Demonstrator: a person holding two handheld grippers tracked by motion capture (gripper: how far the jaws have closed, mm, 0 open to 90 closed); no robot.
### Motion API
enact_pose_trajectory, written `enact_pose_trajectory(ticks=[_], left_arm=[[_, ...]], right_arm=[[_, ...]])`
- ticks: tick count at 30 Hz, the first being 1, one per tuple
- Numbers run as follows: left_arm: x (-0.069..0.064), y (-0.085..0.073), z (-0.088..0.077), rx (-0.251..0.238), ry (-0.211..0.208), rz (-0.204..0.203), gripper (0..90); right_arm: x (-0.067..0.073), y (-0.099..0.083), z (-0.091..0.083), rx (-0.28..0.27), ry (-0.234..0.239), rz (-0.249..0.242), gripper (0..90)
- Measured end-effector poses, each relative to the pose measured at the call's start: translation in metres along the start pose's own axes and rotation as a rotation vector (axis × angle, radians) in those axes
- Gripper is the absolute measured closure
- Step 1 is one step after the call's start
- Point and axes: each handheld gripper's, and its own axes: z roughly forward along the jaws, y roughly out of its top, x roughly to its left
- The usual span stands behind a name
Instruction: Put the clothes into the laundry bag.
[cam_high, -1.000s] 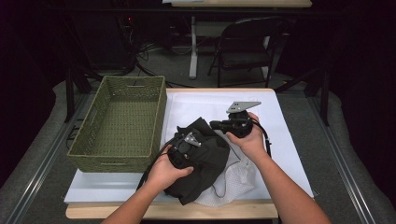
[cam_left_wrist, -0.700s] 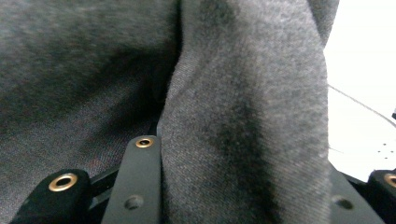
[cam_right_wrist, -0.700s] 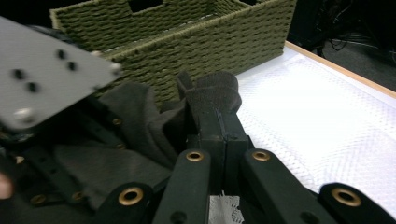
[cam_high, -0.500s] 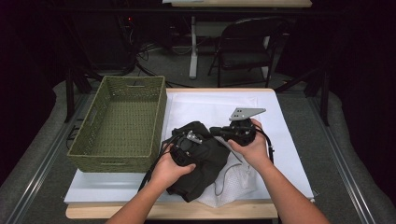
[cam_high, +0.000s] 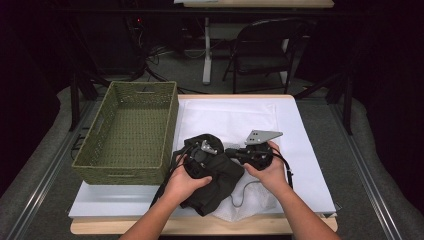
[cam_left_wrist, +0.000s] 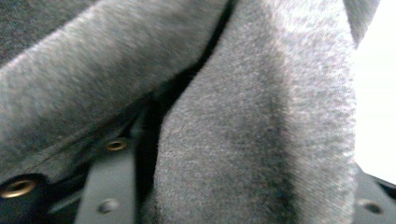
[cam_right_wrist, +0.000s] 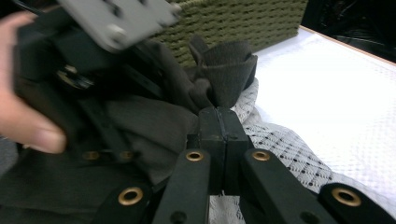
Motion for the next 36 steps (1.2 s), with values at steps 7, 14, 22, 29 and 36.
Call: enact_pose_trajectory(ticks=[7,14,22,29,36], left_arm=[[-0.010,-0.002,-0.010,-0.030,0.026,0.049,39.5],[-0.013,-0.001,-0.013,-0.054,0.016,0.065,50.8],[-0.021,-0.002,-0.001,-0.023,-0.025,0.103,65.6],[-0.018,-0.002,0.004,-0.011,-0.042,0.042,66.5],[-0.009,0.000,0.007,-0.028,-0.051,-0.016,66.7]], right_arm=[[-0.004,-0.006,0.002,0.008,-0.031,-0.009,90.0],[-0.007,-0.005,0.001,-0.014,-0.010,0.038,90.0],[-0.012,0.002,-0.005,-0.070,0.022,0.097,90.0],[-0.004,0.012,-0.009,-0.086,0.067,0.101,90.0],[0.011,0.008,-0.014,-0.080,0.096,0.067,90.0]])
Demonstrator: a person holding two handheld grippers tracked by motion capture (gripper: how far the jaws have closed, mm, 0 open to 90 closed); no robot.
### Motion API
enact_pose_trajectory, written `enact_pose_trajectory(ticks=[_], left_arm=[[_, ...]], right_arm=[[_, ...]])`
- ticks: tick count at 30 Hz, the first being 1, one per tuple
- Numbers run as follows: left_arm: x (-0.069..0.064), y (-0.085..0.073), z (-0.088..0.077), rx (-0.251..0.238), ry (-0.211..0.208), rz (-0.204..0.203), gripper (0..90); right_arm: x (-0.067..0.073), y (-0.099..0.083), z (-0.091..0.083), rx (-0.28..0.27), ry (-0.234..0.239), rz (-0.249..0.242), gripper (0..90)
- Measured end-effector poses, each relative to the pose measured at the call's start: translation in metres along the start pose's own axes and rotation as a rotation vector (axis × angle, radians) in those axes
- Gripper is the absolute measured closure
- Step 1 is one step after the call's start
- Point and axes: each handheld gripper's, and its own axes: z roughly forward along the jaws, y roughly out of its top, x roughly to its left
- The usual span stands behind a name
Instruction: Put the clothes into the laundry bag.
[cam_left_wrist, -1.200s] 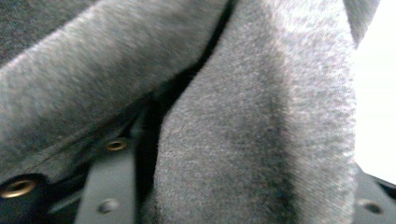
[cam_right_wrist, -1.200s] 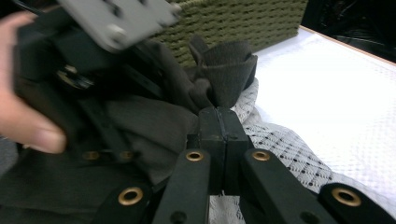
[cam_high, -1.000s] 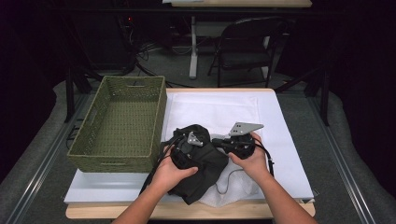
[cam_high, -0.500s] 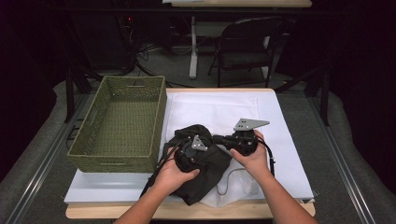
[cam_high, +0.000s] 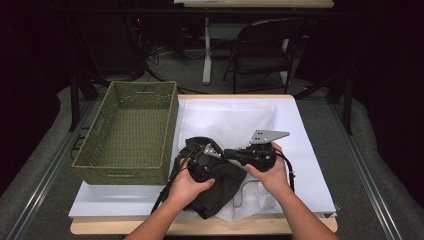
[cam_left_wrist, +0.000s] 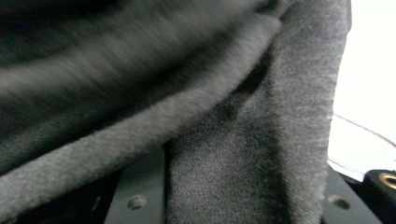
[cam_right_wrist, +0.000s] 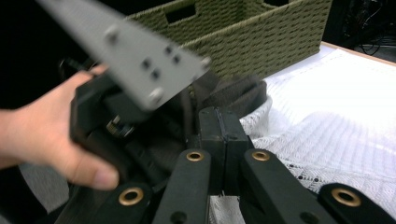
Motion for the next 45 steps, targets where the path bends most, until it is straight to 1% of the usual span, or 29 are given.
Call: enact_pose_trajectory(ticks=[2,5,8,10,11,13,14,16,18,19,20,21,22,24,26,28,29,31,32,33,35,36,37,39,42,44,45], left_arm=[[0.003,0.001,-0.001,-0.010,0.001,-0.019,66.9],[0.006,0.004,-0.004,-0.030,-0.003,-0.043,67.2],[0.004,0.009,-0.009,-0.038,0.000,-0.041,67.6],[0.003,0.013,-0.015,-0.052,0.011,-0.039,67.7],[0.003,0.015,-0.018,-0.056,0.010,-0.040,67.7],[0.003,0.020,-0.024,-0.075,0.022,-0.035,67.8],[0.003,0.022,-0.026,-0.077,0.018,-0.038,67.8],[0.003,0.024,-0.028,-0.091,0.035,-0.035,67.8],[0.002,0.025,-0.024,-0.101,0.051,-0.035,67.5],[0.003,0.024,-0.020,-0.105,0.055,-0.040,67.0],[0.003,0.024,-0.020,-0.105,0.055,-0.040,66.1],[0.005,0.022,-0.012,-0.107,0.050,-0.056,64.8],[0.008,0.018,0.000,-0.097,0.051,-0.069,63.4],[0.007,0.014,0.009,-0.102,0.059,-0.073,58.9],[0.003,0.015,0.007,-0.100,0.078,-0.053,54.3],[0.002,0.015,0.005,-0.097,0.082,-0.050,48.8],[0.001,0.016,0.002,-0.092,0.085,-0.038,47.0],[-0.002,0.015,-0.005,-0.105,0.087,-0.039,44.8],[-0.003,0.014,-0.009,-0.105,0.086,-0.030,44.4],[-0.005,0.014,-0.013,-0.121,0.083,-0.031,44.3],[-0.006,0.013,-0.015,-0.123,0.082,-0.024,43.7],[-0.008,0.013,-0.020,-0.128,0.087,-0.019,43.6],[-0.010,0.011,-0.027,-0.136,0.086,-0.001,43.5],[-0.010,0.010,-0.036,-0.142,0.082,-0.002,43.6],[-0.010,0.009,-0.052,-0.178,0.064,0.002,43.5],[-0.008,0.010,-0.063,-0.213,0.077,0.012,42.9],[-0.007,0.012,-0.067,-0.230,0.078,0.006,42.8]], right_arm=[[0.003,-0.003,0.001,0.018,-0.004,-0.025,90.0],[0.001,-0.010,0.000,0.020,0.002,-0.009,90.0],[0.000,-0.013,-0.002,0.004,0.007,0.008,90.0],[0.001,-0.012,-0.003,-0.003,0.002,-0.004,90.0],[0.001,-0.012,-0.003,-0.007,-0.003,-0.015,90.0],[0.001,-0.010,-0.004,-0.020,-0.003,-0.010,90.0],[0.000,-0.009,-0.005,-0.028,-0.002,-0.008,90.0],[0.001,-0.007,-0.006,-0.036,0.001,-0.005,90.0],[0.001,-0.006,-0.006,-0.041,-0.004,-0.010,90.0],[0.001,-0.006,-0.006,-0.037,-0.008,-0.008,90.0],[0.001,-0.007,-0.006,-0.033,-0.013,-0.004,90.0],[-0.001,-0.009,-0.005,-0.024,-0.019,0.001,90.0],[-0.002,-0.010,-0.004,-0.015,-0.020,0.007,90.0],[-0.003,-0.016,-0.001,0.011,-0.032,0.010,90.0],[-0.007,-0.020,0.001,0.023,-0.047,-0.004,90.0],[-0.008,-0.022,0.000,0.029,-0.054,0.000,90.0],[-0.011,-0.023,-0.002,0.028,-0.069,0.001,90.0],[-0.013,-0.024,-0.003,0.026,-0.078,-0.006,90.0],[-0.013,-0.024,-0.003,0.031,-0.085,-0.007,90.0],[-0.014,-0.025,-0.003,0.033,-0.085,-0.006,90.0],[-0.015,-0.025,-0.003,0.029,-0.089,-0.004,90.0],[-0.015,-0.025,-0.003,0.029,-0.092,-0.007,90.0],[-0.015,-0.025,-0.004,0.029,-0.096,-0.006,90.0],[-0.016,-0.025,-0.004,0.025,-0.101,-0.009,90.0],[-0.017,-0.026,-0.005,0.024,-0.100,-0.004,90.0],[-0.017,-0.026,-0.006,0.024,-0.098,0.000,90.0],[-0.017,-0.026,-0.006,0.024,-0.096,0.000,90.0]])
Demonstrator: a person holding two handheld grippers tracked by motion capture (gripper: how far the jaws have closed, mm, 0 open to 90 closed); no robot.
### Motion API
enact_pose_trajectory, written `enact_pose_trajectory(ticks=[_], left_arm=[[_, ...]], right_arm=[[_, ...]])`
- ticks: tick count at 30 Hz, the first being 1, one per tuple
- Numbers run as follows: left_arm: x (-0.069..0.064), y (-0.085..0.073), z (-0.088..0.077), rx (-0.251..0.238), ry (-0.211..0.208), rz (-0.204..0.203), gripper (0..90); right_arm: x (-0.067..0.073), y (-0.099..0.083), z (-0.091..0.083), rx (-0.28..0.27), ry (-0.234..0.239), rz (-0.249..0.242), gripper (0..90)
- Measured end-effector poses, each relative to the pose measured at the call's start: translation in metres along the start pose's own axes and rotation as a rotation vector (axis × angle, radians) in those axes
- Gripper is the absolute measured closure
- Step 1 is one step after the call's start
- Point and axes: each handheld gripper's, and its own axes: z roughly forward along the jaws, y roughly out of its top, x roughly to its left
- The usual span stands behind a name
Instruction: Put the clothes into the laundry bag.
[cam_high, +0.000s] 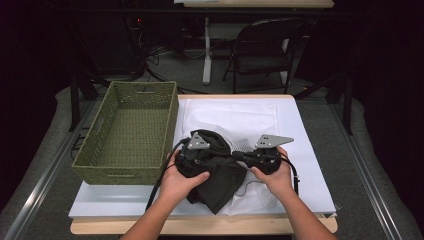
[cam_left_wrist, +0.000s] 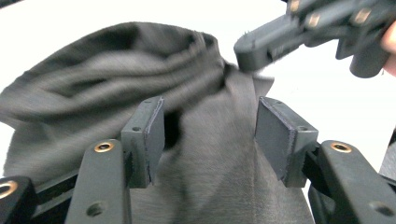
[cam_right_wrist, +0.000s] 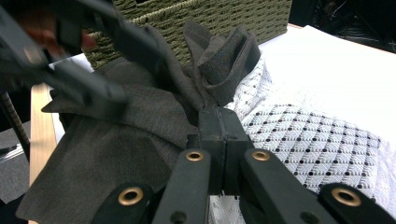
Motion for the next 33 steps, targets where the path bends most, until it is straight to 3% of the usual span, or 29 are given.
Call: enact_pose_trajectory(ticks=[6,9,20,23,25,28,31,33], left_arm=[[0.011,0.011,0.006,0.013,0.031,0.022,40.1],[0.012,0.018,0.021,0.035,0.056,0.076,39.2],[0.014,0.024,0.036,0.065,0.038,0.131,36.1],[0.014,0.025,0.033,0.028,0.073,0.146,40.3],[0.016,0.028,0.027,-0.010,0.050,0.134,42.0],[0.019,0.033,0.028,-0.013,0.020,0.122,40.2],[0.021,0.032,0.035,0.035,-0.026,0.132,39.3],[0.020,0.028,0.040,0.064,-0.032,0.146,38.3]], right_arm=[[0.000,0.000,0.000,-0.007,0.003,0.008,90.0],[0.000,0.000,0.000,-0.008,0.005,0.011,90.0],[-0.001,0.001,-0.002,-0.021,0.008,0.019,90.0],[-0.001,0.001,-0.002,-0.020,0.011,0.022,90.0],[-0.001,0.001,-0.002,-0.021,0.011,0.020,90.0],[-0.002,0.002,-0.002,-0.024,0.013,0.024,90.0],[-0.003,0.002,-0.002,-0.028,0.016,0.032,90.0],[-0.003,0.002,-0.003,-0.030,0.014,0.033,90.0]])
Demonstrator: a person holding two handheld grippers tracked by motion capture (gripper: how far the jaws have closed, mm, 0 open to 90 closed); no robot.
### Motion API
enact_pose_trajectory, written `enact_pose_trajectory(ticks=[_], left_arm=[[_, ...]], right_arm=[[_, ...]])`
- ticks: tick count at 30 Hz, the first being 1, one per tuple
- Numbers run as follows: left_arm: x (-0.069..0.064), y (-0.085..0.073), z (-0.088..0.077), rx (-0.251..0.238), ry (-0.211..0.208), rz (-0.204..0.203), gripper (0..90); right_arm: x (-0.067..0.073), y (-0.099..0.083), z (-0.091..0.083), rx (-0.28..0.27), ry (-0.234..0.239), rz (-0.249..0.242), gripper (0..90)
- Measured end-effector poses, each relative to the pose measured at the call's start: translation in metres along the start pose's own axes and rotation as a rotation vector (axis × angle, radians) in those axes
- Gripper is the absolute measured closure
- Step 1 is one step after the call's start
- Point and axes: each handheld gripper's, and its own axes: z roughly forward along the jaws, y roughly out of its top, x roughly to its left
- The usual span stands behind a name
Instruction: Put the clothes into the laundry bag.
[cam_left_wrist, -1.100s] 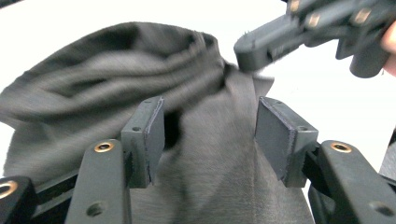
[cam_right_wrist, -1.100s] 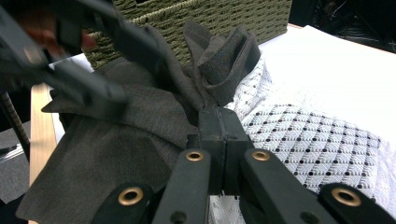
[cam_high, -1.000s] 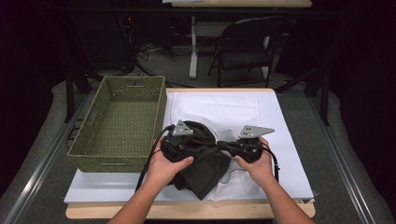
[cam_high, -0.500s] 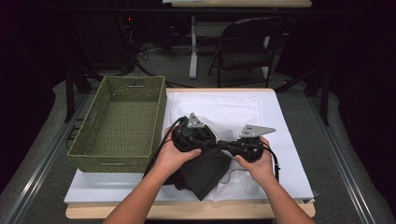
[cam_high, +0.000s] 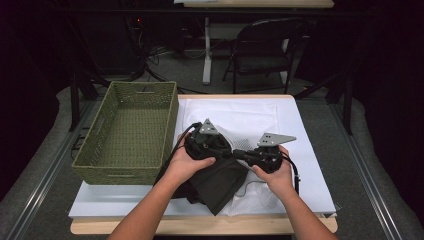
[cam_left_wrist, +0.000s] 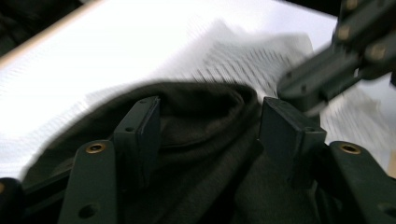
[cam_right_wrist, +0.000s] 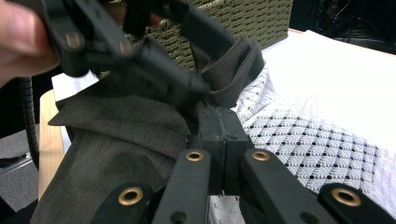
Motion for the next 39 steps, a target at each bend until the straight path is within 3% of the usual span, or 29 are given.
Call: enact_pose_trajectory(ticks=[2,5,8,12,15,21,27,28,31,33,37,39], left_arm=[[-0.002,-0.003,0.004,-0.010,-0.009,0.008,37.0],[-0.003,-0.008,0.010,0.015,-0.035,-0.001,36.5],[-0.004,-0.014,0.014,0.028,-0.057,-0.034,45.0],[-0.008,-0.015,0.013,0.027,-0.066,-0.040,69.9],[-0.013,-0.016,0.012,0.034,-0.084,-0.048,79.4],[-0.034,-0.019,0.014,0.046,-0.110,-0.022,80.4],[-0.036,-0.023,0.023,0.041,-0.138,-0.074,80.7],[-0.035,-0.026,0.027,0.032,-0.127,-0.098,80.8],[-0.034,-0.027,0.031,0.031,-0.098,-0.106,81.2],[-0.029,-0.029,0.036,0.019,-0.073,-0.142,81.2],[-0.022,-0.030,0.041,0.008,-0.062,-0.167,81.1],[-0.021,-0.029,0.041,0.002,-0.056,-0.181,80.7]], right_arm=[[0.000,0.000,0.000,-0.001,0.002,0.005,90.0],[-0.001,0.000,0.000,-0.003,0.001,0.006,90.0],[-0.001,0.001,0.000,-0.007,0.000,0.007,90.0],[0.000,0.002,0.002,-0.009,0.002,0.007,90.0],[0.000,0.005,0.004,-0.015,0.002,0.002,90.0],[0.000,0.013,0.006,-0.031,0.002,-0.003,90.0],[0.004,0.021,0.003,-0.065,0.033,0.010,90.0],[0.006,0.021,0.002,-0.066,0.040,0.006,90.0],[0.011,0.021,0.001,-0.059,0.053,0.000,90.0],[0.015,0.018,0.000,-0.048,0.069,0.004,90.0],[0.018,0.012,-0.001,-0.023,0.068,-0.006,90.0],[0.016,0.008,-0.001,-0.015,0.068,0.012,90.0]])
